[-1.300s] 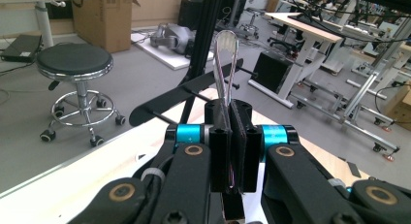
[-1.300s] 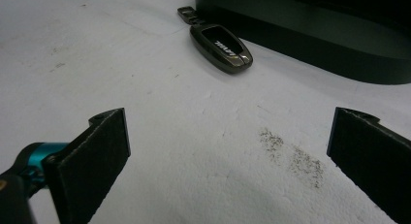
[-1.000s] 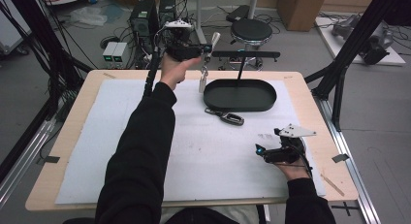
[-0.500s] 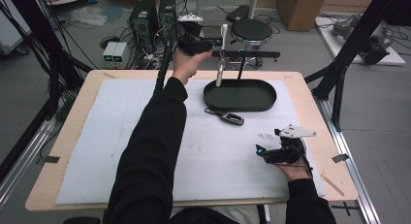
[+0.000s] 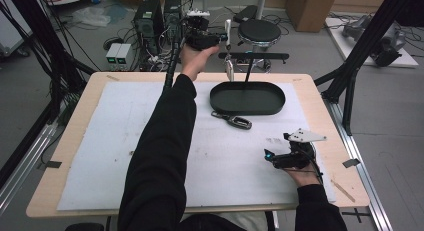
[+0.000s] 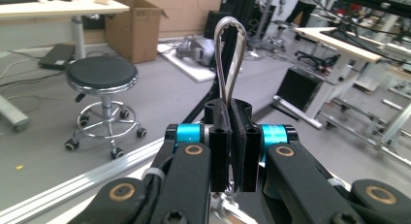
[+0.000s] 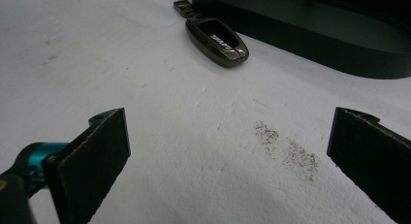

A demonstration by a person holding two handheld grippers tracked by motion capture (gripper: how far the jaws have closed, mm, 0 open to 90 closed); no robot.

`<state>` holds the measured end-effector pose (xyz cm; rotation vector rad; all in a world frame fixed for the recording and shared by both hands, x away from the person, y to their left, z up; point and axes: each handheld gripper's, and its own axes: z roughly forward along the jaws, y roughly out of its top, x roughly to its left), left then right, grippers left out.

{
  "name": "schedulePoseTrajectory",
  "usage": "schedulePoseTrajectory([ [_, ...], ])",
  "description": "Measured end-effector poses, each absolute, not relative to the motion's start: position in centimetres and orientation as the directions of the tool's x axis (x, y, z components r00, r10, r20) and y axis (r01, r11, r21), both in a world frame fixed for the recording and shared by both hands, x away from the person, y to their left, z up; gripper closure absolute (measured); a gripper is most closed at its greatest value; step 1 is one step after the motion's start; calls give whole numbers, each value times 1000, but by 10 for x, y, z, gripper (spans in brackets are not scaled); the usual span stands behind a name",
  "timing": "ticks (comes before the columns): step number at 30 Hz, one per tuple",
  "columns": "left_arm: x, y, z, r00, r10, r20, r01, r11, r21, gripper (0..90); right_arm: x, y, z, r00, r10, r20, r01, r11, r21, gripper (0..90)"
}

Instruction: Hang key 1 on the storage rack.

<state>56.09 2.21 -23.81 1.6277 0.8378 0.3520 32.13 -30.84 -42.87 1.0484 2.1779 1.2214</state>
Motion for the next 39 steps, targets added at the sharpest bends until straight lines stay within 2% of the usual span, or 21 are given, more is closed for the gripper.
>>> schedulePoseTrajectory([
  [7, 571, 15, -240, 679, 703, -210, 328, -35, 944, 865, 321, -308, -429, -625, 780, -9, 404, 334, 852, 9],
  [13, 578, 12, -244, 671, 702, -239, 364, -32, 931, 863, 321, -307, -429, -625, 781, -11, 403, 334, 852, 9],
  [16, 578, 11, -247, 665, 714, -218, 374, -66, 925, 862, 321, -308, -429, -625, 781, -11, 403, 334, 852, 9],
  [24, 577, 23, -256, 668, 695, -266, 400, -33, 916, 833, 320, -307, -429, -627, 779, -14, 402, 339, 851, 9],
  [25, 577, 25, -258, 665, 696, -272, 409, -36, 912, 776, 320, -306, -430, -629, 778, -10, 406, 339, 849, 9],
  [26, 578, 27, -259, 656, 702, -276, 417, -32, 908, 776, 320, -306, -430, -629, 778, -10, 406, 339, 849, 9],
  [27, 578, 30, -260, 645, 711, -281, 418, -20, 908, 629, 320, -305, -430, -629, 777, -10, 406, 340, 848, 9],
  [28, 577, 33, -260, 636, 714, -291, 422, -6, 907, 629, 320, -305, -430, -629, 777, -10, 406, 340, 848, 9],
  [30, 577, 40, -262, 625, 714, -315, 431, 21, 902, 513, 320, -305, -429, -630, 777, -2, 410, 335, 848, 9],
  [31, 577, 43, -262, 625, 710, -326, 437, 28, 899, 438, 320, -305, -429, -629, 777, 1, 412, 332, 848, 9],
  [32, 575, 50, -263, 625, 709, -327, 438, 28, 899, 313, 321, -305, -430, -631, 776, 0, 411, 335, 848, 9],
  [33, 575, 50, -263, 625, 709, -327, 438, 28, 899, 232, 321, -305, -430, -631, 776, 0, 411, 335, 848, 9],
  [34, 574, 52, -263, 624, 711, -325, 441, 23, 897, 232, 321, -304, -430, -631, 775, 0, 412, 336, 847, 9],
  [37, 572, 56, -266, 631, 710, -313, 473, -33, 881, 17, 320, -304, -429, -626, 780, -3, 409, 332, 850, 9],
  [39, 568, 58, -267, 653, 705, -277, 463, -81, 883, 17, 320, -304, -429, -627, 779, -9, 403, 334, 852, 9],
])
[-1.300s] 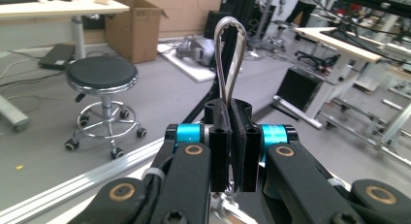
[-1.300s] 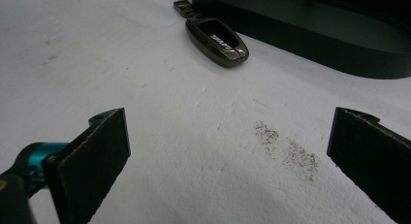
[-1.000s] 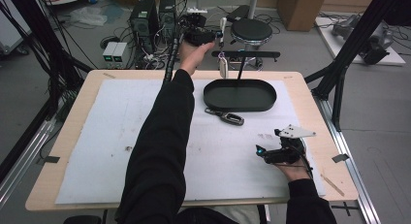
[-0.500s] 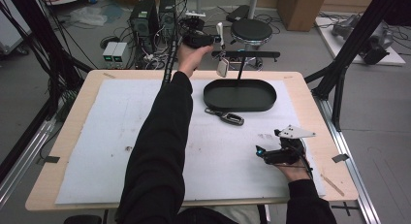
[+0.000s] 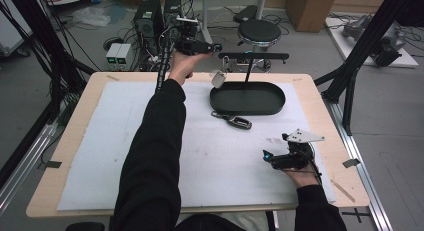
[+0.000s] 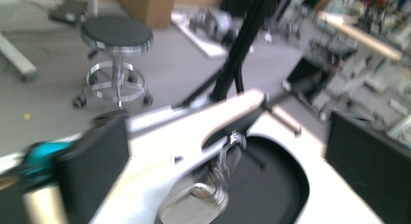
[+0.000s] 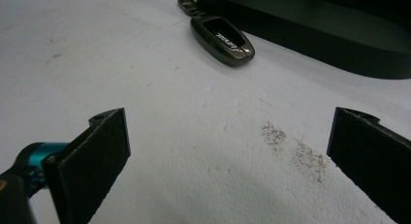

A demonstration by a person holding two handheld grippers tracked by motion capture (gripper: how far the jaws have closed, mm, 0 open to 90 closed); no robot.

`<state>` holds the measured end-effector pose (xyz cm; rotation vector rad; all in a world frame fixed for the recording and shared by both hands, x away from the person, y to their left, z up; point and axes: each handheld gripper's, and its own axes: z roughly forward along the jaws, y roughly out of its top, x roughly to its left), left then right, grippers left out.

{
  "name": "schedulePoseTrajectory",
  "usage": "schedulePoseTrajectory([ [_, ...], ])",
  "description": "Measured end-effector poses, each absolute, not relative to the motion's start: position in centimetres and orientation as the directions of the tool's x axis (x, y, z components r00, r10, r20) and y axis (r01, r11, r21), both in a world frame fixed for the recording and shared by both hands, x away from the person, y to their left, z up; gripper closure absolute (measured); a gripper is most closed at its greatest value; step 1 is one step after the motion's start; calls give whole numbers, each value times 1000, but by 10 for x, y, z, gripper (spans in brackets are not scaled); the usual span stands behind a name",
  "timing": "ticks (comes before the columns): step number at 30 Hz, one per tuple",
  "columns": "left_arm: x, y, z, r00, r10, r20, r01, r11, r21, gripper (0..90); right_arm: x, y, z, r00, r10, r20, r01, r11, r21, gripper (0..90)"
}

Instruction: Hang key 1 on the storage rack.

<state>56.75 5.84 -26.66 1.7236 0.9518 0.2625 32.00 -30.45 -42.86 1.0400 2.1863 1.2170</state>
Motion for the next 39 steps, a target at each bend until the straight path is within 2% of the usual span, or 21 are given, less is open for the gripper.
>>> schedulePoseTrajectory([
  [7, 549, 71, -269, 689, 685, -237, 432, -125, 893, 17, 320, -303, -429, -629, 778, -4, 410, 336, 848, 9],
  [24, 505, 111, -288, 699, 695, -168, 435, -226, 872, 17, 322, -298, -431, -636, 772, -19, 416, 363, 833, 9],
  [39, 486, 129, -301, 705, 692, -154, 448, -266, 853, 17, 322, -297, -432, -638, 770, -28, 417, 376, 827, 9],
])
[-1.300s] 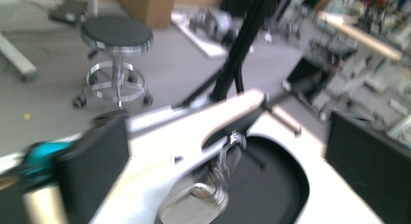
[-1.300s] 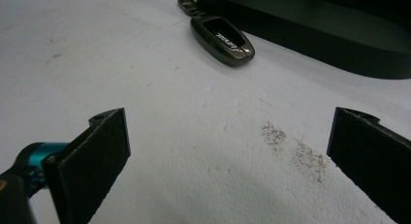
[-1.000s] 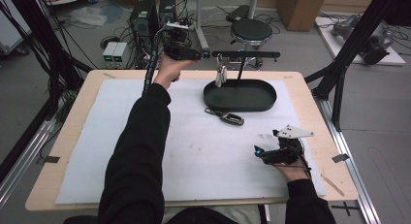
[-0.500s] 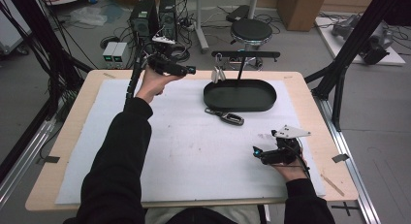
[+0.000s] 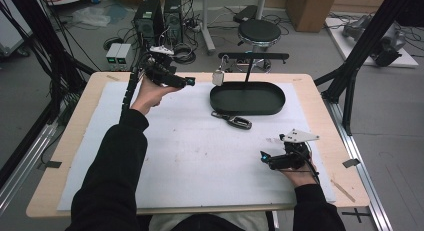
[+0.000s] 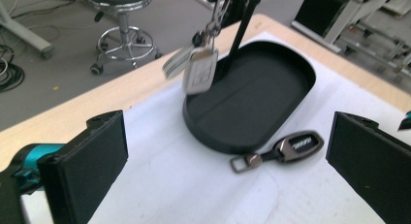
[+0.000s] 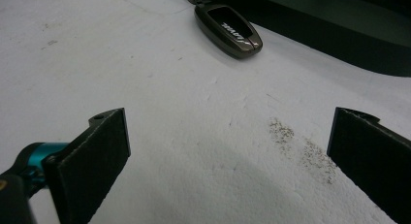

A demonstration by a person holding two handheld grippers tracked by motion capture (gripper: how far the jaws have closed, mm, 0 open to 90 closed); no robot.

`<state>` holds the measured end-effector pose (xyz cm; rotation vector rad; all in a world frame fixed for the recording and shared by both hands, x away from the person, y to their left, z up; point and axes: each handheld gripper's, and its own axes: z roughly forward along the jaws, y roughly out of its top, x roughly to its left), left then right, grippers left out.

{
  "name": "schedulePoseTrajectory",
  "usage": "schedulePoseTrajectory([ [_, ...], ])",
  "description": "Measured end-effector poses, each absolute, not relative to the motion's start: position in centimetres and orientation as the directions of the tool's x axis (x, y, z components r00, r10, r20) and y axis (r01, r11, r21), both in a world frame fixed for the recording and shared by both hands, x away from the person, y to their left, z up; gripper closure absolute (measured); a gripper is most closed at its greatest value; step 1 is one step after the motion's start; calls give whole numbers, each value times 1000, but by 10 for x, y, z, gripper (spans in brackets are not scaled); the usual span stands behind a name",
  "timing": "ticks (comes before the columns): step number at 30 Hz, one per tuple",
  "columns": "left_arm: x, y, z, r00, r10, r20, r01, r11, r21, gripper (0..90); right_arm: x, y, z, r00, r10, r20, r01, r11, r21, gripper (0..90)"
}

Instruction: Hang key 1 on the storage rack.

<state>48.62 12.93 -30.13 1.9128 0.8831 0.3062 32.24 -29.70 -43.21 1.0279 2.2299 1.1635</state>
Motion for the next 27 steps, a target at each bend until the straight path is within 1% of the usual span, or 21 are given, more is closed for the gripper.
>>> schedulePoseTrajectory([
  [5, 479, 134, -308, 706, 693, -145, 451, -282, 846, 17, 322, -297, -432, -636, 771, -28, 420, 377, 825, 9],
  [11, 464, 143, -317, 716, 690, -108, 449, -337, 827, 17, 322, -297, -432, -636, 771, -29, 420, 377, 826, 9],
  [21, 440, 156, -327, 713, 694, -96, 460, -360, 812, 17, 322, -296, -432, -638, 769, -28, 419, 378, 826, 9],
  [27, 421, 175, -334, 706, 703, -87, 465, -367, 805, 17, 322, -295, -432, -639, 769, -27, 422, 380, 823, 9],
])
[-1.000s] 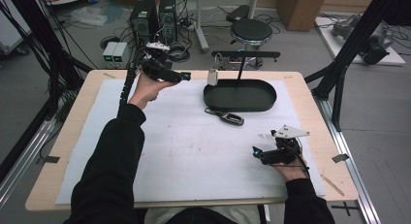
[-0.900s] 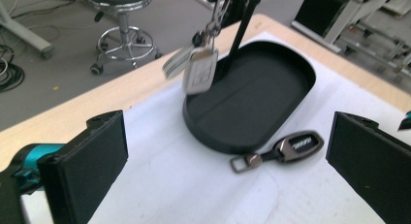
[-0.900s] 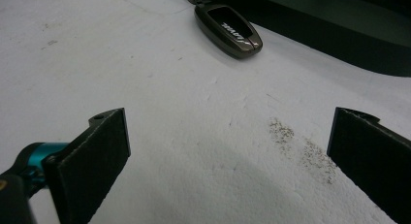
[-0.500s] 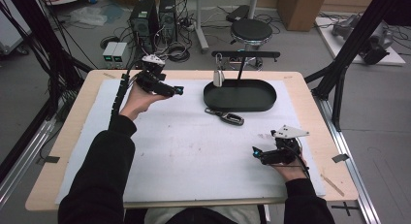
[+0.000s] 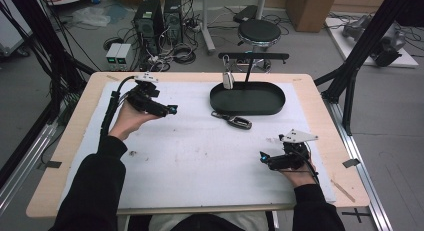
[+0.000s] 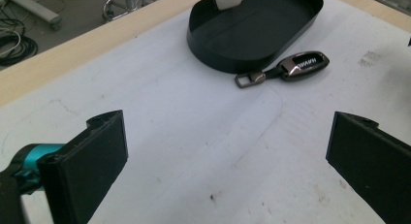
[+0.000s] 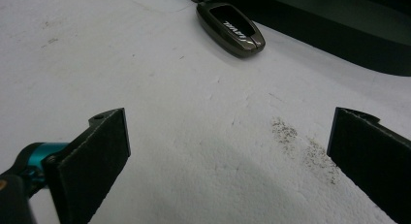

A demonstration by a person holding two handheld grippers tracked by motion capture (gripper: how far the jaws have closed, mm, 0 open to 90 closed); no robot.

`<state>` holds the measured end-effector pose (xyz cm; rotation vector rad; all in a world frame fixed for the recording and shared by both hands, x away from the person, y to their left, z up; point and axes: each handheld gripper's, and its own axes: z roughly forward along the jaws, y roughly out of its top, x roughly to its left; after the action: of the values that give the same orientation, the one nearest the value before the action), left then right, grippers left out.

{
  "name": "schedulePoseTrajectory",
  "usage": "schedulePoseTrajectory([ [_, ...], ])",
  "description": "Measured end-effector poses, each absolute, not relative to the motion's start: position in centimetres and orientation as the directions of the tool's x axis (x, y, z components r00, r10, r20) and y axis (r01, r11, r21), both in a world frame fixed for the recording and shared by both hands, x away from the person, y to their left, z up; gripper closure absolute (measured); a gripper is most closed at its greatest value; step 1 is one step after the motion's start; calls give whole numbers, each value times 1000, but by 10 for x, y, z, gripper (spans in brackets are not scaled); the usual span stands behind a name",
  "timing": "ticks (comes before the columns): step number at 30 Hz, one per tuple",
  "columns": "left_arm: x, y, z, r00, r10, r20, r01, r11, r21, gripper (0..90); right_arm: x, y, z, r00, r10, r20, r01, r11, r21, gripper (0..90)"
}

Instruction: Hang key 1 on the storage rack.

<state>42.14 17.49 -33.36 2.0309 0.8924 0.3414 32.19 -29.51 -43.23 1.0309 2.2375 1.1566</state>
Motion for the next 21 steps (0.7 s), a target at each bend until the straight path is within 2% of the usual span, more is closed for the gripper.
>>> schedulePoseTrajectory([
  [21, 377, 213, -369, 686, 719, -112, 515, -370, 773, 17, 322, -294, -433, -639, 768, -38, 422, 392, 817, 9],
])
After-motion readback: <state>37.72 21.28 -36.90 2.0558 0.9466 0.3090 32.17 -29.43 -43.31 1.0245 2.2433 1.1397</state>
